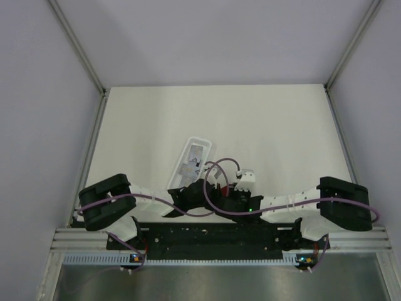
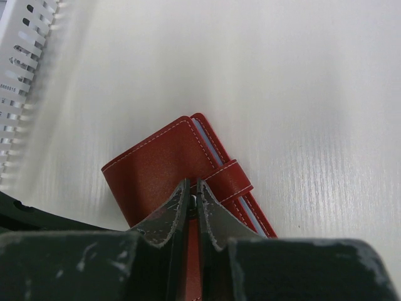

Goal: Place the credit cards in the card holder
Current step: Close the card holder at the center of the board.

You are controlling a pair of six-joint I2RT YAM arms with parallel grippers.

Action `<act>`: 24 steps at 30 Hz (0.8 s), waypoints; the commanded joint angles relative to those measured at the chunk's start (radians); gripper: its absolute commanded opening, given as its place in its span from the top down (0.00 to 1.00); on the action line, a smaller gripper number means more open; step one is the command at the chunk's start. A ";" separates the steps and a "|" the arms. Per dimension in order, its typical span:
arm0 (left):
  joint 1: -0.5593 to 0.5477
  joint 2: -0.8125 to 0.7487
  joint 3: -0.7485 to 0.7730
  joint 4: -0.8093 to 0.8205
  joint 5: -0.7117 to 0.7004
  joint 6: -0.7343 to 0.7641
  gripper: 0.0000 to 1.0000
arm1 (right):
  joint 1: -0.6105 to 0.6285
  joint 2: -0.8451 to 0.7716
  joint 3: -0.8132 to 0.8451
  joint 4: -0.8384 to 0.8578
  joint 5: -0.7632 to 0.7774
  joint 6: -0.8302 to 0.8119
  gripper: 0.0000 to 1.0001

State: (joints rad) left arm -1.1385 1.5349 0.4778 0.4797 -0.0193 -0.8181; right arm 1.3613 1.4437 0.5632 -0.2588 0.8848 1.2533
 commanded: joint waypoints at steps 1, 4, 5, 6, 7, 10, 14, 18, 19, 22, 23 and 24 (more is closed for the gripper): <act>0.002 -0.015 -0.027 -0.020 -0.008 -0.003 1.00 | 0.064 0.118 -0.062 -0.263 -0.340 0.012 0.93; 0.002 -0.016 -0.030 -0.018 -0.008 -0.004 1.00 | 0.081 0.136 -0.048 -0.292 -0.330 0.026 0.94; 0.002 -0.016 -0.031 -0.015 -0.008 -0.007 1.00 | 0.088 0.139 -0.045 -0.301 -0.325 0.032 0.94; 0.002 -0.016 -0.033 -0.013 -0.008 -0.006 1.00 | 0.094 0.145 -0.042 -0.307 -0.319 0.043 0.94; 0.002 -0.016 -0.034 -0.010 -0.008 -0.006 1.00 | 0.099 0.147 -0.040 -0.313 -0.316 0.049 0.94; 0.002 -0.013 -0.038 -0.007 -0.008 -0.006 1.00 | 0.104 0.152 -0.036 -0.321 -0.311 0.058 0.93; 0.002 -0.016 -0.036 -0.006 -0.007 -0.006 1.00 | 0.104 0.133 -0.017 -0.332 -0.307 0.037 0.89; 0.000 -0.022 -0.031 -0.015 -0.007 -0.001 1.00 | 0.102 0.038 0.001 -0.336 -0.274 -0.020 0.78; 0.002 -0.027 -0.031 -0.018 -0.008 0.003 1.00 | 0.098 -0.004 0.009 -0.336 -0.258 -0.043 0.76; 0.002 -0.042 -0.025 -0.036 -0.019 0.010 1.00 | 0.050 -0.150 0.029 -0.338 -0.224 -0.104 0.71; 0.000 -0.048 -0.021 -0.042 -0.024 0.014 1.00 | 0.026 -0.195 0.030 -0.336 -0.210 -0.124 0.70; 0.002 -0.056 -0.018 -0.050 -0.028 0.019 1.00 | -0.002 -0.250 0.030 -0.330 -0.199 -0.149 0.69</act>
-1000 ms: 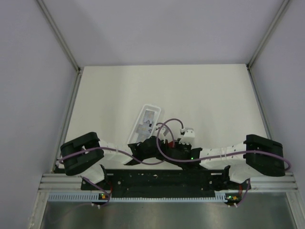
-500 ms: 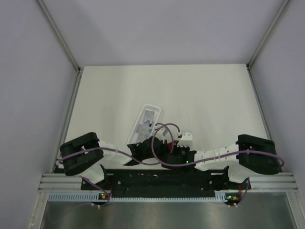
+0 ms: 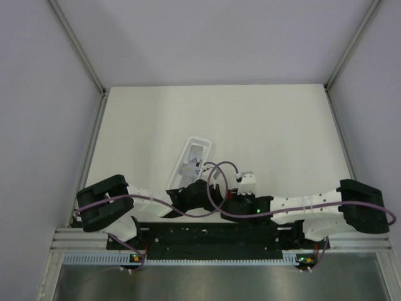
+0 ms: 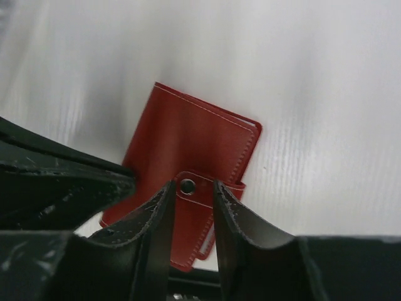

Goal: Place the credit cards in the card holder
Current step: Close the card holder at the center of the board, then reset both arms

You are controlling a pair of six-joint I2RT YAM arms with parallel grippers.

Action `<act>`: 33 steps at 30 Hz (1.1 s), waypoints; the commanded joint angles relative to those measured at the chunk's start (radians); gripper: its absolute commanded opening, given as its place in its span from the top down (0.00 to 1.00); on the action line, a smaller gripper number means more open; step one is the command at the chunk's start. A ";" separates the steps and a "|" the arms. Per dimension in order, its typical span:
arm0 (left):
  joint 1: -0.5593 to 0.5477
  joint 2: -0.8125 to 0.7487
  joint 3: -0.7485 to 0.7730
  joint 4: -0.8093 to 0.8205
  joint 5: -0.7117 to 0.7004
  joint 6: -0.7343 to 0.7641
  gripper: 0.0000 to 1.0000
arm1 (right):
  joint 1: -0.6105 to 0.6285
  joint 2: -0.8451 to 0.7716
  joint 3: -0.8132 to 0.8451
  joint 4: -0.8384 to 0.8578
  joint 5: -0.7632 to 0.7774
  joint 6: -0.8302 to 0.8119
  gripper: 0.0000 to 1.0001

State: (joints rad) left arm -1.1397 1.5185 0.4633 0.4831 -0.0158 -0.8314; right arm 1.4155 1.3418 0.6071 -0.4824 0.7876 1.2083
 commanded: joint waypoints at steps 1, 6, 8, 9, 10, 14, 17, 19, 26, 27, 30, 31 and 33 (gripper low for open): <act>0.003 -0.046 0.001 -0.064 -0.038 0.034 1.00 | -0.084 -0.191 -0.018 -0.096 -0.096 -0.131 0.68; 0.003 -0.079 0.041 -0.124 -0.058 0.060 1.00 | -0.236 -0.413 -0.059 -0.009 -0.142 -0.271 0.65; 0.005 -0.104 0.060 -0.167 -0.068 0.077 1.00 | -0.271 -0.469 -0.069 0.001 -0.166 -0.311 0.64; 0.005 -0.125 0.070 -0.199 -0.082 0.086 1.00 | -0.280 -0.489 -0.075 0.008 -0.180 -0.331 0.64; 0.005 -0.147 0.086 -0.234 -0.099 0.092 1.00 | -0.289 -0.504 -0.078 0.022 -0.203 -0.351 0.63; 0.006 -0.265 0.142 -0.412 -0.215 0.141 0.94 | -0.331 -0.510 -0.073 0.074 -0.353 -0.436 0.56; 0.015 -0.357 0.181 -0.536 -0.291 0.189 0.79 | -0.366 -0.484 -0.044 0.102 -0.484 -0.499 0.44; 0.037 -0.423 0.198 -0.602 -0.323 0.213 0.69 | -0.369 -0.477 -0.021 0.105 -0.498 -0.523 0.38; 0.311 -0.630 0.198 -0.791 -0.246 0.293 0.01 | -0.574 -0.527 -0.003 0.103 -0.634 -0.582 0.20; 0.354 -0.659 0.195 -0.816 -0.256 0.302 0.01 | -0.619 -0.536 -0.006 0.103 -0.665 -0.592 0.18; 0.448 -0.734 0.201 -0.896 -0.308 0.317 0.01 | -0.739 -0.578 -0.021 0.097 -0.726 -0.612 0.16; 0.475 -0.762 0.201 -0.909 -0.309 0.328 0.01 | -0.772 -0.593 -0.027 0.091 -0.735 -0.615 0.16; 0.527 -0.820 0.180 -0.914 -0.267 0.321 0.01 | -0.822 -0.619 -0.036 0.074 -0.737 -0.612 0.16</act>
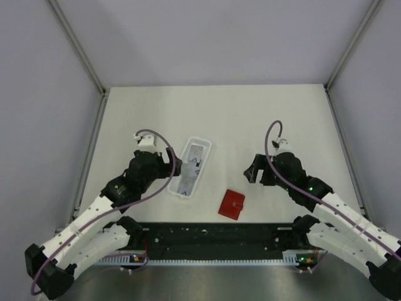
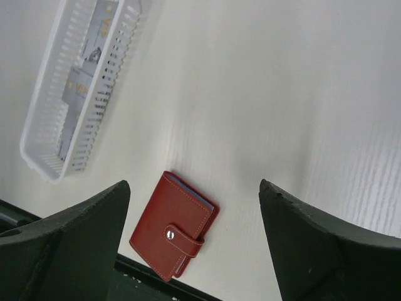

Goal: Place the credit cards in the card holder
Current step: Reset both arms

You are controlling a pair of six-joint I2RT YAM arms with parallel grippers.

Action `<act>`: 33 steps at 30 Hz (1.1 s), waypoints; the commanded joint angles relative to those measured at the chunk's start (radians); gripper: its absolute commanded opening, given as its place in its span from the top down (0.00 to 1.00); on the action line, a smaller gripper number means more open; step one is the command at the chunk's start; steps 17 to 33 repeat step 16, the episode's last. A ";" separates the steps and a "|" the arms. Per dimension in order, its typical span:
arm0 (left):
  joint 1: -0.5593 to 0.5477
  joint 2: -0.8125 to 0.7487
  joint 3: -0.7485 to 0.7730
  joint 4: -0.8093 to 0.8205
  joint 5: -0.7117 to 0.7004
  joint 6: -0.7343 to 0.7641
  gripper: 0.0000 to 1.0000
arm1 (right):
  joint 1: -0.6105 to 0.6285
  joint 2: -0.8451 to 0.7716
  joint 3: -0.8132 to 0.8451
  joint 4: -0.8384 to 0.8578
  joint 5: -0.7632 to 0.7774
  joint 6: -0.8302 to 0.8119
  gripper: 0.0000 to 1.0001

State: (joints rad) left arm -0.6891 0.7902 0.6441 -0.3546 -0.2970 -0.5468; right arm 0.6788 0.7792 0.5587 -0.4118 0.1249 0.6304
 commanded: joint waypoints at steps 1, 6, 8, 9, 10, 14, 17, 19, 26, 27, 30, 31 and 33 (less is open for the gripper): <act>0.094 -0.120 -0.018 -0.049 0.031 0.044 0.01 | -0.102 -0.073 0.006 -0.005 -0.059 -0.023 0.16; 0.108 -0.158 -0.018 -0.121 -0.020 -0.001 0.01 | -0.113 -0.205 -0.054 -0.021 0.077 0.031 0.16; 0.108 -0.161 -0.023 -0.144 -0.040 -0.007 0.01 | -0.113 -0.251 -0.078 -0.013 0.119 0.025 0.14; 0.108 -0.164 -0.029 -0.156 -0.051 -0.011 0.01 | -0.113 -0.273 -0.088 -0.016 0.140 0.028 0.11; 0.108 -0.169 -0.031 -0.165 -0.062 -0.015 0.01 | -0.113 -0.291 -0.092 -0.025 0.169 0.035 0.01; 0.108 -0.151 -0.024 -0.182 -0.068 -0.024 0.01 | -0.113 -0.366 -0.141 -0.019 0.294 0.103 0.01; 0.108 -0.151 -0.020 -0.184 -0.074 -0.044 0.01 | -0.113 -0.400 -0.157 -0.012 0.306 0.074 0.01; 0.108 -0.151 -0.020 -0.184 -0.074 -0.044 0.01 | -0.113 -0.400 -0.157 -0.012 0.306 0.074 0.01; 0.108 -0.151 -0.020 -0.184 -0.074 -0.044 0.01 | -0.113 -0.400 -0.157 -0.012 0.306 0.074 0.01; 0.108 -0.151 -0.020 -0.184 -0.074 -0.044 0.01 | -0.113 -0.400 -0.157 -0.012 0.306 0.074 0.01; 0.108 -0.151 -0.020 -0.184 -0.074 -0.044 0.01 | -0.113 -0.400 -0.157 -0.012 0.306 0.074 0.01; 0.108 -0.151 -0.020 -0.184 -0.074 -0.044 0.01 | -0.113 -0.400 -0.157 -0.012 0.306 0.074 0.01; 0.108 -0.151 -0.020 -0.184 -0.074 -0.044 0.01 | -0.113 -0.400 -0.157 -0.012 0.306 0.074 0.01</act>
